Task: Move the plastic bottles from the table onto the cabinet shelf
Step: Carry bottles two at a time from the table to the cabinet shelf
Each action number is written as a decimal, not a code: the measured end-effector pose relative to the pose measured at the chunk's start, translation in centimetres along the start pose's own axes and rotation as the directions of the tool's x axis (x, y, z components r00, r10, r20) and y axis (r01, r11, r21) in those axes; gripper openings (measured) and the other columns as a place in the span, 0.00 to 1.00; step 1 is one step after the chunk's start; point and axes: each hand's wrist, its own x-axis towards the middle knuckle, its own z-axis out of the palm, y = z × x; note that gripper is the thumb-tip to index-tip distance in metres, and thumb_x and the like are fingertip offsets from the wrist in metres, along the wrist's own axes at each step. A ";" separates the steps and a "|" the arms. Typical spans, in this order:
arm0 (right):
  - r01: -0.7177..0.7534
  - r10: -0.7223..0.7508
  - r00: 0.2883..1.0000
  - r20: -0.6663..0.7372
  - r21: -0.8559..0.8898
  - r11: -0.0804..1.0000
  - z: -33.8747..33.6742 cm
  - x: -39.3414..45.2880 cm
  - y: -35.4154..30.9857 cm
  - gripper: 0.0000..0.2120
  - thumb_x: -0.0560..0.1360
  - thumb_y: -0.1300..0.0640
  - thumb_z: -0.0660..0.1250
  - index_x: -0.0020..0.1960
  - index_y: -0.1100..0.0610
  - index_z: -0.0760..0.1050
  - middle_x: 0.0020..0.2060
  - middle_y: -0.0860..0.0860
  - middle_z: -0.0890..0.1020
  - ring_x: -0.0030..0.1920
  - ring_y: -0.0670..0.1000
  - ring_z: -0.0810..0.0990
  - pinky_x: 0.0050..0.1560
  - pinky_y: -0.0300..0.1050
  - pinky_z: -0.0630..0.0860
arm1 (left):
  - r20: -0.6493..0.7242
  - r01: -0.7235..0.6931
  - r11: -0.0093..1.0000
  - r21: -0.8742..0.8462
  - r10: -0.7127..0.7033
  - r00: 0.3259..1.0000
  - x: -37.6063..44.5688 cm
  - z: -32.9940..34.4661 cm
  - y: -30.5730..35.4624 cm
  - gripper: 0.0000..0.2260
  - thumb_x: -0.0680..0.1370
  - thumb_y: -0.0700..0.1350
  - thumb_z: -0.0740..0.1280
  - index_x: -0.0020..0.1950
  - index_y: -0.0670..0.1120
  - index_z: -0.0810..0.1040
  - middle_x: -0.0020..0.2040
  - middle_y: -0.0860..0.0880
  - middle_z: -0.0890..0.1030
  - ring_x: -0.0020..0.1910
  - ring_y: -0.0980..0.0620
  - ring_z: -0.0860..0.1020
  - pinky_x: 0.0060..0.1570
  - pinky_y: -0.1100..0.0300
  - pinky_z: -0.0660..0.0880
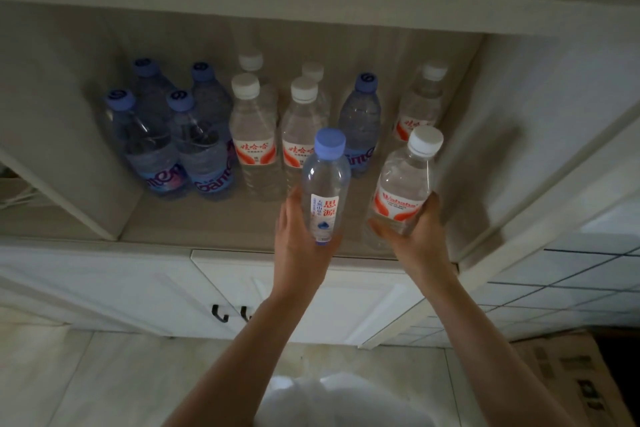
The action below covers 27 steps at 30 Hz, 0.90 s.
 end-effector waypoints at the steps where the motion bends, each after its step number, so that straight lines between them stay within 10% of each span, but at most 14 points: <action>1: 0.012 -0.013 1.000 -0.023 -0.029 1.000 0.3 -0.3 0.2 0.36 0.63 0.62 0.80 0.66 0.59 0.65 0.54 0.49 0.77 0.48 0.37 0.77 0.45 0.22 0.72 | 0.004 0.020 1.000 0.010 -0.020 1.000 -0.3 0.0 -0.3 0.34 0.67 0.40 0.78 0.66 0.56 0.65 0.58 0.54 0.76 0.57 0.52 0.78 0.49 0.56 0.80; 6: 0.050 -0.058 0.996 -0.070 -0.109 0.993 1.1 -1.0 1.3 0.38 0.62 0.58 0.81 0.65 0.56 0.65 0.59 0.53 0.77 0.57 0.51 0.77 0.52 0.30 0.72 | -0.018 0.087 0.995 0.044 -0.086 0.996 -0.5 0.7 -0.5 0.30 0.68 0.41 0.78 0.64 0.54 0.67 0.57 0.55 0.78 0.53 0.54 0.79 0.48 0.55 0.81; 27: -0.018 0.014 0.999 -0.041 -0.100 0.995 -1.1 6.4 4.0 0.41 0.67 0.55 0.77 0.71 0.46 0.57 0.68 0.51 0.72 0.69 0.54 0.72 0.67 0.59 0.72 | -0.118 0.070 0.992 0.100 -0.058 0.991 3.3 8.4 3.5 0.27 0.72 0.47 0.75 0.66 0.44 0.66 0.61 0.45 0.77 0.55 0.42 0.79 0.49 0.50 0.79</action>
